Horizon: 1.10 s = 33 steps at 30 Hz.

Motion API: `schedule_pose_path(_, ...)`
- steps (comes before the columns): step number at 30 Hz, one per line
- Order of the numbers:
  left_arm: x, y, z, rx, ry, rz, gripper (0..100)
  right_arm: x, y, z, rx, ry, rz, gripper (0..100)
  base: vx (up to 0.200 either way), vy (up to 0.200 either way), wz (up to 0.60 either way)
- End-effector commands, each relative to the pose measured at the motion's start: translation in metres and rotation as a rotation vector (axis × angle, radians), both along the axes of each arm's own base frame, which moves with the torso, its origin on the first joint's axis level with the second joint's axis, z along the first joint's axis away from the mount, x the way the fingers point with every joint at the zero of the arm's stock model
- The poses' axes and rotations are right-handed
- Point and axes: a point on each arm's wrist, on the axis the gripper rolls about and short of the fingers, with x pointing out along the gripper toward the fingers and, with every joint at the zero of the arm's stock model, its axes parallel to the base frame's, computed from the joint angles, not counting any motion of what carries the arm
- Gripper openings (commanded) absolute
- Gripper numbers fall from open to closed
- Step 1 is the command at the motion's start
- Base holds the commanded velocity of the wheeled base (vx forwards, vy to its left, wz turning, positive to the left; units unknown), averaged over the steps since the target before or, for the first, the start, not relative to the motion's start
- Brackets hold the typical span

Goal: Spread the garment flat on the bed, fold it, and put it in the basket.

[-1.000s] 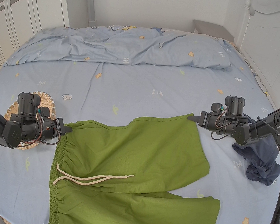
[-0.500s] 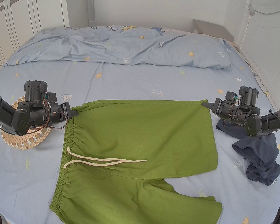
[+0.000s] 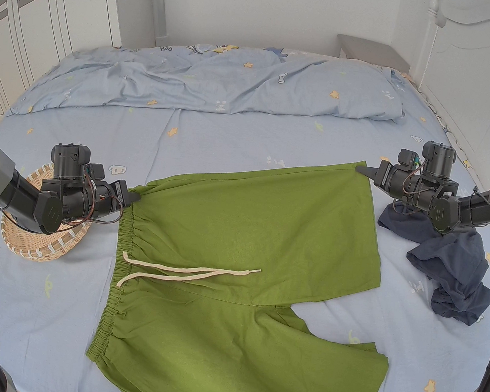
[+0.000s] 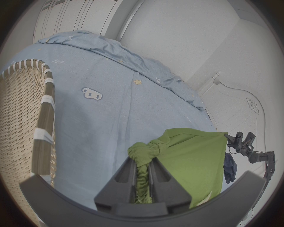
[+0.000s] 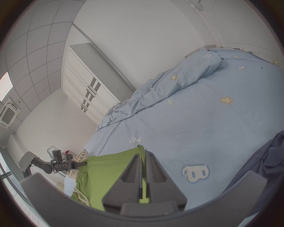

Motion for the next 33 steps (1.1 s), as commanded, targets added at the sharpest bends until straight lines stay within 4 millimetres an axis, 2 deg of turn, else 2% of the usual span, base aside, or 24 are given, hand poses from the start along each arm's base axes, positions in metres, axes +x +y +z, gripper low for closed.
schedule_pose_path(1,0.009,0.002,-0.011,0.007,0.018,0.021,0,0.001,0.000,0.001,0.001,-0.007,-0.004,0,0.000,0.000,0.00)
schedule_pose_path(20,0.012,-0.003,-0.006,0.005,-0.015,0.016,0,0.006,0.002,-0.005,0.006,-0.019,-0.031,0,0.000,0.000,0.00)
schedule_pose_path(21,0.012,-0.003,-0.006,0.005,-0.015,0.014,100,0.006,0.003,-0.006,0.007,-0.016,-0.030,100,0.000,0.000,0.00)
schedule_pose_path(29,0.011,-0.012,0.000,0.003,-0.079,-0.001,100,0.007,0.002,-0.008,0.007,-0.013,-0.031,100,0.000,0.000,0.00)
schedule_pose_path(33,0.006,-0.026,0.004,0.023,-0.121,0.026,100,0.002,-0.005,0.004,0.023,-0.024,-0.049,100,0.000,0.000,0.00)
